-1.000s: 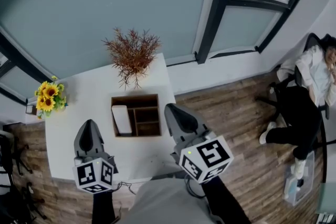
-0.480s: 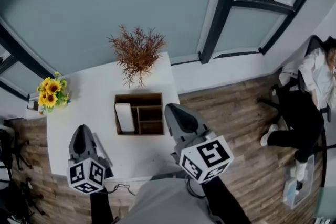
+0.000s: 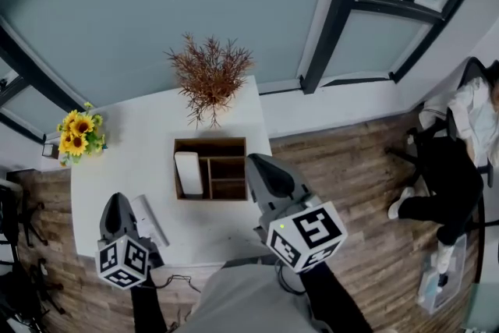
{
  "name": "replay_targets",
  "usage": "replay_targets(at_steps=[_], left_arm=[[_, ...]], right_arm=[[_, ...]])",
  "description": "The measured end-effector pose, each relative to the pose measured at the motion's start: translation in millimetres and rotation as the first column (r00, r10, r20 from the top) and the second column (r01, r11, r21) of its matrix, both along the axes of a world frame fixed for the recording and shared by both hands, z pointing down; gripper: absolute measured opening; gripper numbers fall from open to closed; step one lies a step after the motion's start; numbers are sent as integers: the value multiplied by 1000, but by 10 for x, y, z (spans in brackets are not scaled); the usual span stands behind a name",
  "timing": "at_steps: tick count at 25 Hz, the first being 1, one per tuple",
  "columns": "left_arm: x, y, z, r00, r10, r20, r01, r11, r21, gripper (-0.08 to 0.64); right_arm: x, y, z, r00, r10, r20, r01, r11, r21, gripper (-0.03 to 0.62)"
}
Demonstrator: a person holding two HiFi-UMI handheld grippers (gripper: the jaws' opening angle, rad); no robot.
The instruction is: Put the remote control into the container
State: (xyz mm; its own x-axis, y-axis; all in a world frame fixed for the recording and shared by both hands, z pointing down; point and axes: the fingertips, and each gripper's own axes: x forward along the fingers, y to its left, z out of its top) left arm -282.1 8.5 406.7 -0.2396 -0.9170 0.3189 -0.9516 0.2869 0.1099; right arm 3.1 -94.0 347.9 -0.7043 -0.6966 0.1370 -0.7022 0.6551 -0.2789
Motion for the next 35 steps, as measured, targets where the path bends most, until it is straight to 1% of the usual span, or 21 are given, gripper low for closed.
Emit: replay_targets(at_steps=[2, 6, 9, 13, 19, 27, 35], left_arm=[[-67, 35, 27, 1000, -22, -7, 22, 1000, -1, 14], [-179, 88, 109, 999, -49, -4, 49, 998, -30, 22], [-216, 109, 179, 999, -50, -11, 50, 998, -50, 61], [-249, 128, 284, 999, -54, -9, 53, 995, -86, 70], [-287, 147, 463, 998, -51, -40, 45, 990, -134, 95], [-364, 182, 734, 997, -54, -55, 41, 977, -209, 120], [-393, 201, 998, 996, -48, -79, 24, 959, -284, 150]], right_arm=[[-16, -11, 6, 1000, -3, -1, 3, 1000, -2, 5], [-62, -21, 19, 1000, -13, -4, 13, 1000, -4, 5], [-81, -23, 25, 1000, -16, -5, 16, 1000, -6, 5], [-94, -29, 32, 1000, -17, -7, 17, 1000, -7, 5], [-116, -25, 46, 1000, -12, -13, 12, 1000, -11, 5], [-152, -26, 67, 1000, -1, -18, 0, 1000, -13, 5], [-166, -38, 68, 1000, 12, -28, -13, 1000, -12, 5]])
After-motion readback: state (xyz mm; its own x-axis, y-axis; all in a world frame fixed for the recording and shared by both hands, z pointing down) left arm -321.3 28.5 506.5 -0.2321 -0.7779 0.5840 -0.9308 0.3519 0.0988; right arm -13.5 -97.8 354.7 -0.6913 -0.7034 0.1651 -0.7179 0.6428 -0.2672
